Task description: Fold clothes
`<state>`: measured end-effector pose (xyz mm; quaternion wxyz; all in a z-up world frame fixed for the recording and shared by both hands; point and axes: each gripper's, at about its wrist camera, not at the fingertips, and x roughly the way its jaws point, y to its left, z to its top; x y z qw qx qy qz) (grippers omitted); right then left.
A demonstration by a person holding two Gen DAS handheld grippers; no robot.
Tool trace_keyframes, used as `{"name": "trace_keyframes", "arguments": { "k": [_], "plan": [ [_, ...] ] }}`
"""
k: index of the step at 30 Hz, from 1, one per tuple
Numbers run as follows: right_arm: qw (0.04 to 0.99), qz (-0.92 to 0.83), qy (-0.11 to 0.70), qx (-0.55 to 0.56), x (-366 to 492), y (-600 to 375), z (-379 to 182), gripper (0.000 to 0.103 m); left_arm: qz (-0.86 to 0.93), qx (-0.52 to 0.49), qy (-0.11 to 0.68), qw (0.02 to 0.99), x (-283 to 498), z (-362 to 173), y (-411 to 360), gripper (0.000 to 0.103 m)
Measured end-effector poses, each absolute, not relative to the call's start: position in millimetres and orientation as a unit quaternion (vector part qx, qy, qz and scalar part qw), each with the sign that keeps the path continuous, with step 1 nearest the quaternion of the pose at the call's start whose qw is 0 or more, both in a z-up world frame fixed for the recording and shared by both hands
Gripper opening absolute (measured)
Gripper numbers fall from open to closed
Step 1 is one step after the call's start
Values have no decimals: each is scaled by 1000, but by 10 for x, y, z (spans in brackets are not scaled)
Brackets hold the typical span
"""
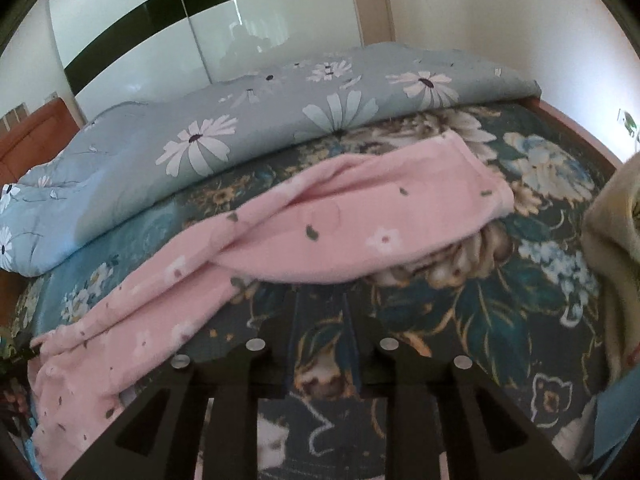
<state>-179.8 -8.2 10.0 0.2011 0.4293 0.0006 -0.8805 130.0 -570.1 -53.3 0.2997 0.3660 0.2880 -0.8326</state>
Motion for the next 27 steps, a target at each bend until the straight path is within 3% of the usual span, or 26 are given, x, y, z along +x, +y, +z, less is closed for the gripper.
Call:
{"name": "trace_keyframes", "arguments": {
  "k": [3, 12, 18, 27],
  "plan": [
    [202, -876, 5, 437, -1780, -86, 31, 22, -805, 343, 321, 362, 1431, -536, -5985, 28],
    [203, -857, -23, 472, -1907, -25, -255, 22, -772, 371, 366, 364, 1377, -777, -6200, 33],
    [197, -843, -140, 481, -2375, 165, -416, 31, -788, 364, 377, 322, 1543, -640, -6024, 46],
    [168, -811, -279, 486, -2767, 213, -664, 31, -810, 336, 345, 334, 1982, -271, -5593, 53]
  ]
}}
